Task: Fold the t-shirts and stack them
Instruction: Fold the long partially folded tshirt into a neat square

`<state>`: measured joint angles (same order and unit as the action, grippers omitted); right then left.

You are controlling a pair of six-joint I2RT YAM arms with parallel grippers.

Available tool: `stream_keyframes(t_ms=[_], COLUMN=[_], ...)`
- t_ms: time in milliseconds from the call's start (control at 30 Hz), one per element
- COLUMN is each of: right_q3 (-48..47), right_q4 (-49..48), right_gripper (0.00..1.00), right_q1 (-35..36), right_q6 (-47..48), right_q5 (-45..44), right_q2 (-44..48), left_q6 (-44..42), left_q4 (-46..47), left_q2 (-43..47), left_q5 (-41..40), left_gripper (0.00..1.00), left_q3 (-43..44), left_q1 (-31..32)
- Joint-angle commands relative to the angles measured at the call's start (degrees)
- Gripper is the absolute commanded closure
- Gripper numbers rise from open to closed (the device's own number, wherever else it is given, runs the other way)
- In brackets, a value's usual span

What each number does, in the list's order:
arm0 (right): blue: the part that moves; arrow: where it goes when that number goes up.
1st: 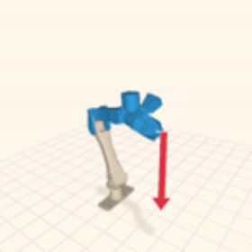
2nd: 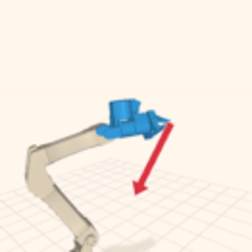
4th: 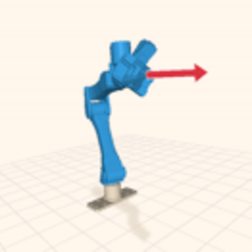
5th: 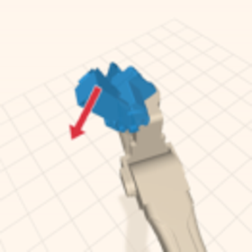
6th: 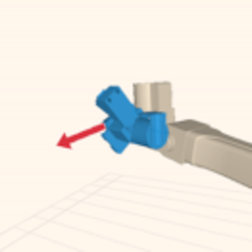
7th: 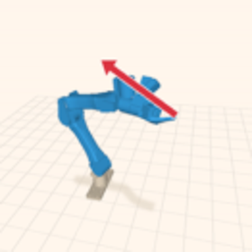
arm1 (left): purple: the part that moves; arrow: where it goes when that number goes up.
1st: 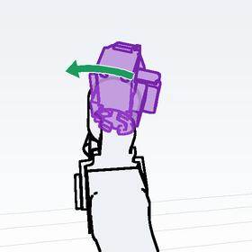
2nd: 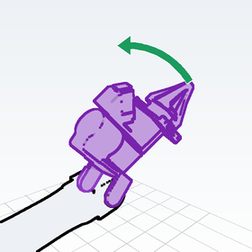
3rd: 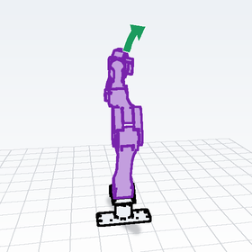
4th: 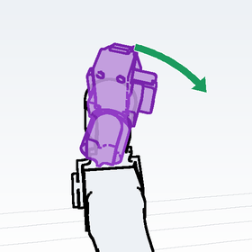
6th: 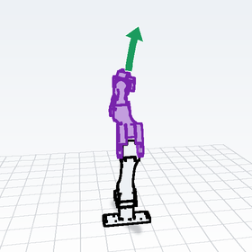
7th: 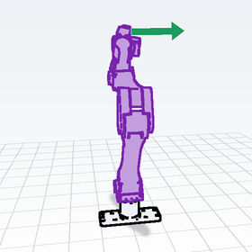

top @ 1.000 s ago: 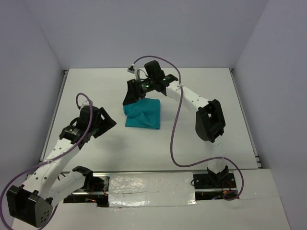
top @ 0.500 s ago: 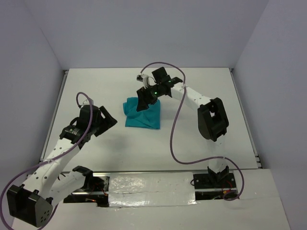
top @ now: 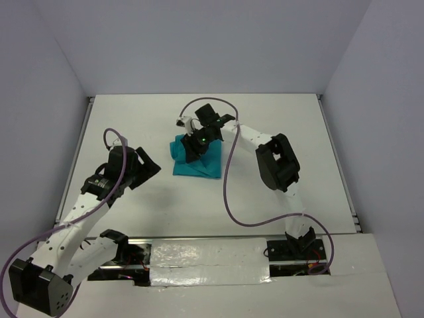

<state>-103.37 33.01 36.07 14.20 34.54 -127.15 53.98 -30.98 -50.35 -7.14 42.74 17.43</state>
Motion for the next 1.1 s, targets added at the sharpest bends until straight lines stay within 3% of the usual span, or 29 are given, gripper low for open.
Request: stream_keyframes(t_ms=[0,233,533,833,1067], right_q3=[2.90,4.76,7.31,3.44,4.59], right_q4=[-1.37,-1.38,-2.08,0.65,1.00], right_gripper=[0.45,0.47,0.38,0.35,0.31], right_q1=[2.33,4.79,8.92,8.75,2.70], right_q6=[3.29,3.64,4.00,1.71,-1.18], right_q5=[-1.85,-2.03,-2.99,3.07,10.80], right_q2=[4.45,5.96,6.92,3.93,12.62], left_q6=[-0.71,-0.80,-0.71,-1.94,-3.09], left_q4=[0.31,1.54,1.71,2.85,12.86], left_q2=[1.04,0.51,1.04,-0.54,-3.00], left_q5=[0.37,1.25,1.42,2.39,11.34], left_gripper=[0.20,0.20,0.20,0.20,0.24], left_q3=[-0.38,-1.08,-1.78,0.76,0.68], left_q1=[-0.47,-0.73,-0.82,-1.00,-1.00])
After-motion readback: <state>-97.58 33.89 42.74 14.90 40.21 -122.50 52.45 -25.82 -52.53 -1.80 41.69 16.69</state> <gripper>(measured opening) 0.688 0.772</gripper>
